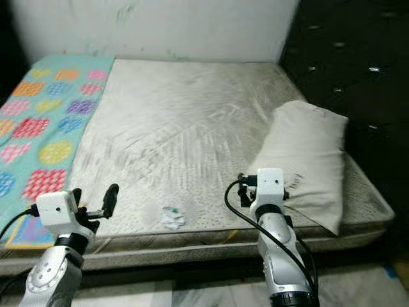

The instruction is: Clean up the room

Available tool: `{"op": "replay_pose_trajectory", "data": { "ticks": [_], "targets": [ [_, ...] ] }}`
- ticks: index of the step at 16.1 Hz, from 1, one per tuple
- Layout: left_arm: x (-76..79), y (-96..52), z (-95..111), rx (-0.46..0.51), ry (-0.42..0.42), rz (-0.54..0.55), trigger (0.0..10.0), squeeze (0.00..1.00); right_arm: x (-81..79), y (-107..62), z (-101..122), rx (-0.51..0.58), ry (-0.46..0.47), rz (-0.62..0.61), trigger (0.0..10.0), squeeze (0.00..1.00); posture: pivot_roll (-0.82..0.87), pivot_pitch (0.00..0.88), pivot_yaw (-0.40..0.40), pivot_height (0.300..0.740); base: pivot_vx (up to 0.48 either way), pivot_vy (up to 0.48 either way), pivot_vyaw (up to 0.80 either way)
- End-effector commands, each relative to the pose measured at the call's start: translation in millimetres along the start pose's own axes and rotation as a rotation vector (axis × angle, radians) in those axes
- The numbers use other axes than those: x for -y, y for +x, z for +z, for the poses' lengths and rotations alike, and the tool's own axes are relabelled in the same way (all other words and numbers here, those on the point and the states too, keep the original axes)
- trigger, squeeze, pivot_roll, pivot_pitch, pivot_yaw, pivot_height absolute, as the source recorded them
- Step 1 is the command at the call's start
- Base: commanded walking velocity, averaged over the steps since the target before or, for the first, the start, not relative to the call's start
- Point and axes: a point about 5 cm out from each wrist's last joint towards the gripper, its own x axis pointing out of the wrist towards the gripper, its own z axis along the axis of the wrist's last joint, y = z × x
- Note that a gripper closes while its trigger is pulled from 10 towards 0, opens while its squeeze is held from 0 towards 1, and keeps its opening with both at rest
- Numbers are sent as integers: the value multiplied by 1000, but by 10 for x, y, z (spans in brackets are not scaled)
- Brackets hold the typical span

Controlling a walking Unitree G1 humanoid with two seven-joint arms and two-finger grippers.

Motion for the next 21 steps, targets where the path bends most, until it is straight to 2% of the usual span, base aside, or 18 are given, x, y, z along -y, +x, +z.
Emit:
{"op": "replay_pose_trajectory", "data": {
  "ticks": [1, 6, 13, 16, 18, 21],
  "targets": [
    [34, -1, 36, 13, 4, -23, 10000, 0, 37, 12, -6, -1, 2, -14, 10000, 0, 1, 0, -34, 740, 0, 0, -800],
    [21, -8, 35, 9, 8, -24, 10000, 0, 22, 8, -16, -2, 4, -4, 10000, 0, 4, 0, -35, 740, 170, 0, -666],
    [-11, -22, 9, 3, 0, 23, 10000, 0, 10, -1, -29, 3, 0, 17, 10000, 0, 6, 0, -38, 740, 0, 0, 0],
    [-51, -27, -14, -6, 28, 80, 10000, 0, 6, -5, -38, -3, 0, 30, 10000, 0, 6, 0, -39, 740, 0, 0, 0],
    [-105, -37, -15, -6, 53, 133, 10000, 0, -36, -11, -42, -7, -19, 69, 10000, 0, 7, 0, -41, 740, 0, 0, 0],
    [-118, -65, -26, -8, 51, 140, 10000, 0, -121, -30, -41, -6, -7, 125, 10000, 0, 7, 0, -41, 740, 0, 0, 0]
  ]
}}
